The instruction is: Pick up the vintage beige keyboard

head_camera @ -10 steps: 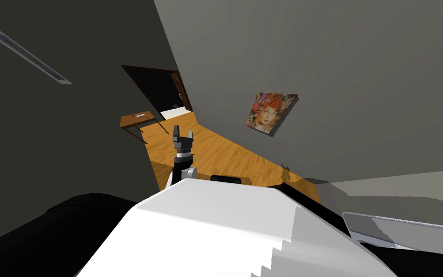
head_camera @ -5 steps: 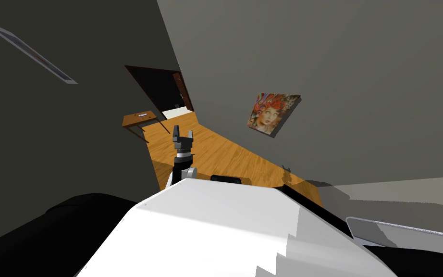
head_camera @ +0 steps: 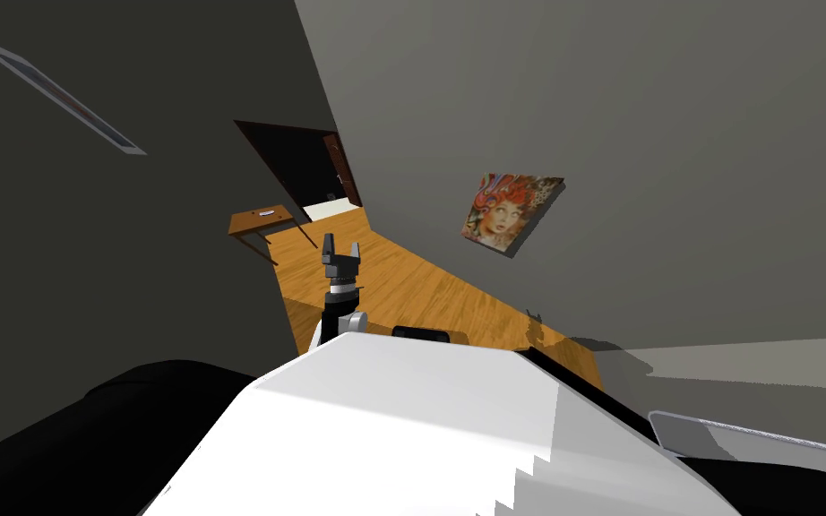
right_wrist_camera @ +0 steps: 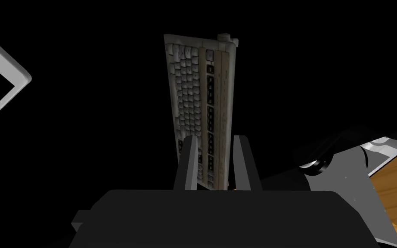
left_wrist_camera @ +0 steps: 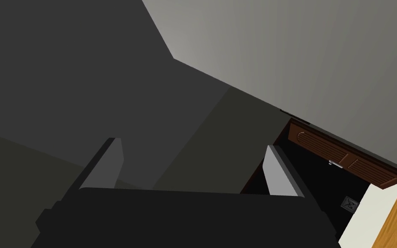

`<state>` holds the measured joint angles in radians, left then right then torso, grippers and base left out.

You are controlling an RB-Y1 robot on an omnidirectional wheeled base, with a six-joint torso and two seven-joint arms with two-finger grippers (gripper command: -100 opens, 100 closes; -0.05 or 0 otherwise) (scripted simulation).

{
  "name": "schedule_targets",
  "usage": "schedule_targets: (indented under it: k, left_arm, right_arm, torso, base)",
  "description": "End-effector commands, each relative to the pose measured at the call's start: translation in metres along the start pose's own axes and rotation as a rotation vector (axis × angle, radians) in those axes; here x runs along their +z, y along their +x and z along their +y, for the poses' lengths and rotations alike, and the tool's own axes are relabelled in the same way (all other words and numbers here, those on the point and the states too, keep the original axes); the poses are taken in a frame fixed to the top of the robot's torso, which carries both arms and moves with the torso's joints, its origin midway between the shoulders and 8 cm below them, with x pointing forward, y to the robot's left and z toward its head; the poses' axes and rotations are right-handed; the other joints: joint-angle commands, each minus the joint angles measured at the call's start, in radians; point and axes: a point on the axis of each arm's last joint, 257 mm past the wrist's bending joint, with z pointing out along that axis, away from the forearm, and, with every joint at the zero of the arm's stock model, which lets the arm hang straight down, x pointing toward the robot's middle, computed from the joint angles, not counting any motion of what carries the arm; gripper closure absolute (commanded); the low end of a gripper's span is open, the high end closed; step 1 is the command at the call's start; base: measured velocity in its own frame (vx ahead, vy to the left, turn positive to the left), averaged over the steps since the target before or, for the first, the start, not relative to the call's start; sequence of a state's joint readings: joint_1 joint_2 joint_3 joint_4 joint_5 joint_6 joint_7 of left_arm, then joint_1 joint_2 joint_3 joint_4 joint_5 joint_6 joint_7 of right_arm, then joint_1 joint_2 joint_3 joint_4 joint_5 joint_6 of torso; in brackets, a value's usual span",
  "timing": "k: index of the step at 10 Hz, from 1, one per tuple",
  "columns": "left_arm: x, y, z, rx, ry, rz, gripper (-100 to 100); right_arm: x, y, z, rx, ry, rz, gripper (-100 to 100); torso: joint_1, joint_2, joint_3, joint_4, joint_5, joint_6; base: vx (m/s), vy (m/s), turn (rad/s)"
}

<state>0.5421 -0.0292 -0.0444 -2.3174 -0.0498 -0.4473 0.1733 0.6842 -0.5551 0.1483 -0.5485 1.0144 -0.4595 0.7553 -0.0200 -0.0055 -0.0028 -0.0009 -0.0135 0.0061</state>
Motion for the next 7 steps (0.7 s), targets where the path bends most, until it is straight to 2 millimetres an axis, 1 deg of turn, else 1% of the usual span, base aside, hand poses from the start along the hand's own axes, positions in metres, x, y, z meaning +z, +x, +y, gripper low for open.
schedule_targets:
  k: [1,2,4,5,6,7]
  left_arm:
    - [0.0,0.0,0.0,0.0,0.0,0.0,0]
    - [0.0,0.0,0.0,0.0,0.0,0.0,0]
    - [0.0,0.0,0.0,0.0,0.0,0.0,0]
    - [0.0,0.0,0.0,0.0,0.0,0.0,0]
    - [0.0,0.0,0.0,0.0,0.0,0.0,0]
    - [0.0,0.0,0.0,0.0,0.0,0.0,0]
  right_arm:
    - [-0.001,0.008,0.021,0.012,-0.031,0.003,100]
    - [0.001,0.004,0.021,-0.03,-0.038,0.0,100]
    - [-0.003,0.013,0.009,0.002,-0.007,0.013,100]
    - [-0.004,0.013,0.004,0.011,0.004,0.012,100]
    - [-0.005,0.021,0.029,0.017,-0.034,0.017,100]
    - [-0.006,0.024,0.025,0.002,-0.03,0.026,100]
  torso:
    - [0.0,0.0,0.0,0.0,0.0,0.0]
    - [0.0,0.0,0.0,0.0,-0.001,0.001]
    - [0.0,0.0,0.0,0.0,0.0,0.0]
    - [0.0,0.001,0.0,0.0,0.0,0.0]
    - [0.0,0.001,0.0,0.0,0.0,0.0]
    - [0.001,0.001,0.0,0.0,-0.001,0.001]
  base:
    - [0.026,-0.012,0.038]
    - [0.025,-0.011,0.039]
    - [0.004,-0.001,0.012]
    - [0.0,0.0,0.0]
    - [0.014,-0.005,0.04]
    - [0.022,-0.01,0.037]
